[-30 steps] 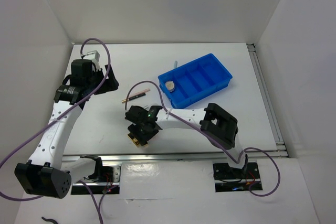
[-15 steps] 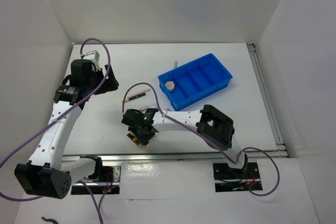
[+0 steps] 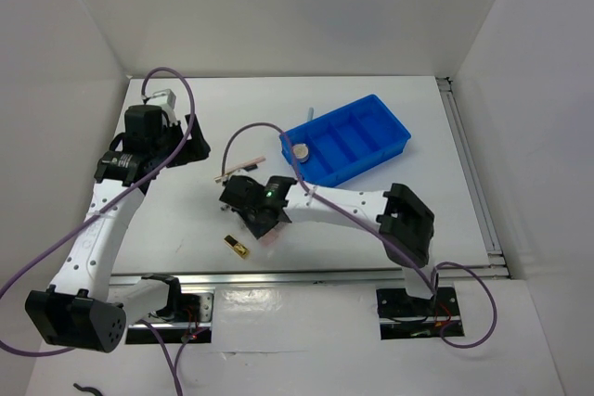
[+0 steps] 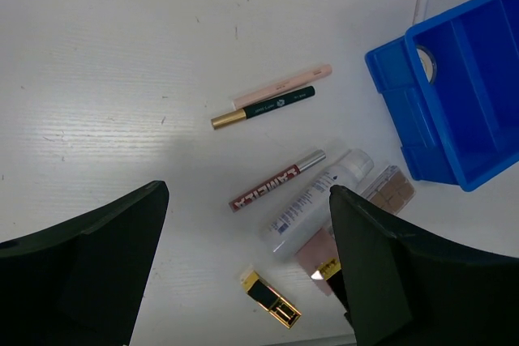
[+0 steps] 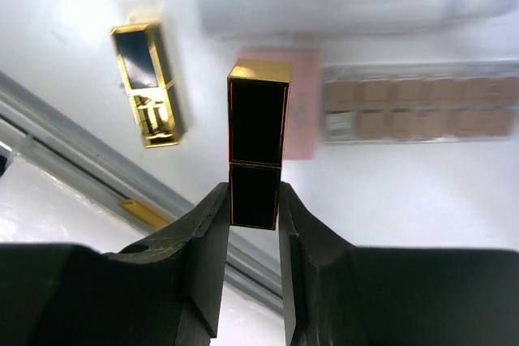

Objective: Organize the makeup

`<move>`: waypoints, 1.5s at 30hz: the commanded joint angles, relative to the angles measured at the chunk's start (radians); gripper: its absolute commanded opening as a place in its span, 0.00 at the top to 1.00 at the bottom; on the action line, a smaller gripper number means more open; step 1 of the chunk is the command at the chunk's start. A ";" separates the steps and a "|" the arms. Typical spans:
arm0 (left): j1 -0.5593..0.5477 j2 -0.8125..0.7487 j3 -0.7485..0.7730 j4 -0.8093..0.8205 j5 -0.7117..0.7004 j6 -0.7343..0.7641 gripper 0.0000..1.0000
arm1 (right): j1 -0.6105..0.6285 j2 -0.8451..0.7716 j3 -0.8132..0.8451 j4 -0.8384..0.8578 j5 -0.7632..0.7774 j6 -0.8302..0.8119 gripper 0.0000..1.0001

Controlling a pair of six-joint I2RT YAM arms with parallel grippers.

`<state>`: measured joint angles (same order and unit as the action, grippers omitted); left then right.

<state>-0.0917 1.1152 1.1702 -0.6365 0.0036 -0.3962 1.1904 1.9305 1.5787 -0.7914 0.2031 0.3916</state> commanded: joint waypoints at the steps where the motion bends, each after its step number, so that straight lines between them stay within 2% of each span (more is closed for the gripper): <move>1: -0.003 -0.025 0.003 0.009 0.021 0.002 0.06 | -0.096 -0.111 0.047 -0.026 0.091 -0.033 0.76; 4: -0.003 -0.025 -0.006 0.009 0.033 0.002 0.06 | -0.184 -0.122 0.058 -0.017 0.137 -0.054 0.76; 5: -0.003 -0.025 -0.017 0.009 0.042 0.002 0.06 | -0.275 -0.142 0.058 0.018 0.157 -0.081 0.76; 6: -0.003 -0.025 -0.017 0.009 0.042 0.002 0.06 | -0.276 -0.142 0.058 0.018 0.157 -0.091 0.76; 9: -0.003 -0.014 -0.017 0.009 0.056 0.002 0.06 | -0.405 -0.142 0.086 0.050 0.177 -0.132 0.76; 14: -0.003 0.006 -0.007 -0.015 0.056 0.013 0.06 | -0.560 -0.059 0.147 0.104 0.199 -0.207 0.76; 21: -0.003 0.017 -0.007 -0.006 0.038 0.031 0.06 | -0.673 0.113 0.270 0.129 0.174 -0.269 0.75; 26: -0.003 0.037 -0.007 0.003 0.038 0.031 0.06 | -0.721 0.142 0.282 0.159 0.125 -0.269 0.73; 28: -0.003 0.046 -0.007 0.003 0.038 0.031 0.06 | -0.721 0.153 0.282 0.159 0.125 -0.269 0.70; 30: -0.003 0.046 -0.007 0.012 0.038 0.031 0.06 | -0.721 0.153 0.291 0.159 0.104 -0.269 0.57; 32: -0.003 0.055 -0.007 0.012 0.038 0.031 0.05 | -0.721 0.162 0.300 0.149 0.104 -0.269 0.38; 33: -0.003 0.055 -0.007 0.012 0.038 0.031 0.05 | -0.721 0.162 0.300 0.140 0.104 -0.269 0.36; 38: -0.003 0.055 -0.007 0.012 0.038 0.031 0.05 | -0.696 0.096 0.300 0.130 0.113 -0.269 0.36; 43: -0.003 0.023 0.003 -0.006 0.027 0.031 0.05 | -0.611 -0.024 0.219 0.121 0.113 -0.234 0.59; 44: -0.003 0.014 0.012 -0.015 0.018 0.031 0.05 | -0.591 -0.071 0.170 0.109 0.102 -0.223 0.67; 45: -0.003 0.014 0.013 -0.015 0.018 0.031 0.05 | -0.571 -0.099 0.140 0.109 0.073 -0.206 0.69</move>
<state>-0.0925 1.1671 1.1557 -0.6548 0.0391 -0.3885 0.5526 1.9854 1.7729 -0.6781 0.3141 0.1467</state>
